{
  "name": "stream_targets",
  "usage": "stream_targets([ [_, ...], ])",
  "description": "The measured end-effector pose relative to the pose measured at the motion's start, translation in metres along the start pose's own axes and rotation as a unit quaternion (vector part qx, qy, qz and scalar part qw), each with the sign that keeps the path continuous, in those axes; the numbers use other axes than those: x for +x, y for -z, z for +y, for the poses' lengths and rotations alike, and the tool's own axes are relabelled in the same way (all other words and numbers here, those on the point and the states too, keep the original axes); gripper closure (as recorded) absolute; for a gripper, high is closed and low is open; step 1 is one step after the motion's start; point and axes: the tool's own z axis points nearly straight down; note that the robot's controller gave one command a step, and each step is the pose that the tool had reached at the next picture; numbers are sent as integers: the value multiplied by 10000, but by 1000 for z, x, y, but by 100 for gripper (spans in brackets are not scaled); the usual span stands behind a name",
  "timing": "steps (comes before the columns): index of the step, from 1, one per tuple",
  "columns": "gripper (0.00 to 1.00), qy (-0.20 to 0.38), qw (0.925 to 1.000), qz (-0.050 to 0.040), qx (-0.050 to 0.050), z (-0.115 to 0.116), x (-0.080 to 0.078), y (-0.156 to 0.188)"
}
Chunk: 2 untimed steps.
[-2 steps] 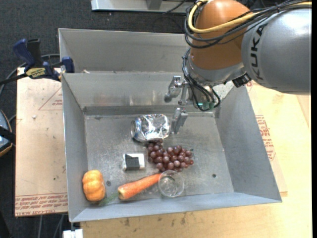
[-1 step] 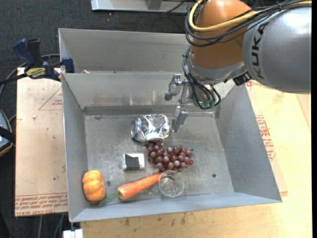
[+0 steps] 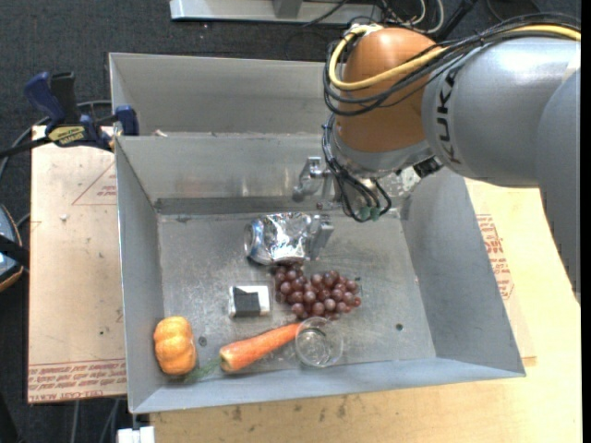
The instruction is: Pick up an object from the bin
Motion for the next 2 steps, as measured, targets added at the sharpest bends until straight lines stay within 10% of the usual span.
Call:
stream_targets([
  [2,0,-114,9999,24,-2,20,-4,-35],
])
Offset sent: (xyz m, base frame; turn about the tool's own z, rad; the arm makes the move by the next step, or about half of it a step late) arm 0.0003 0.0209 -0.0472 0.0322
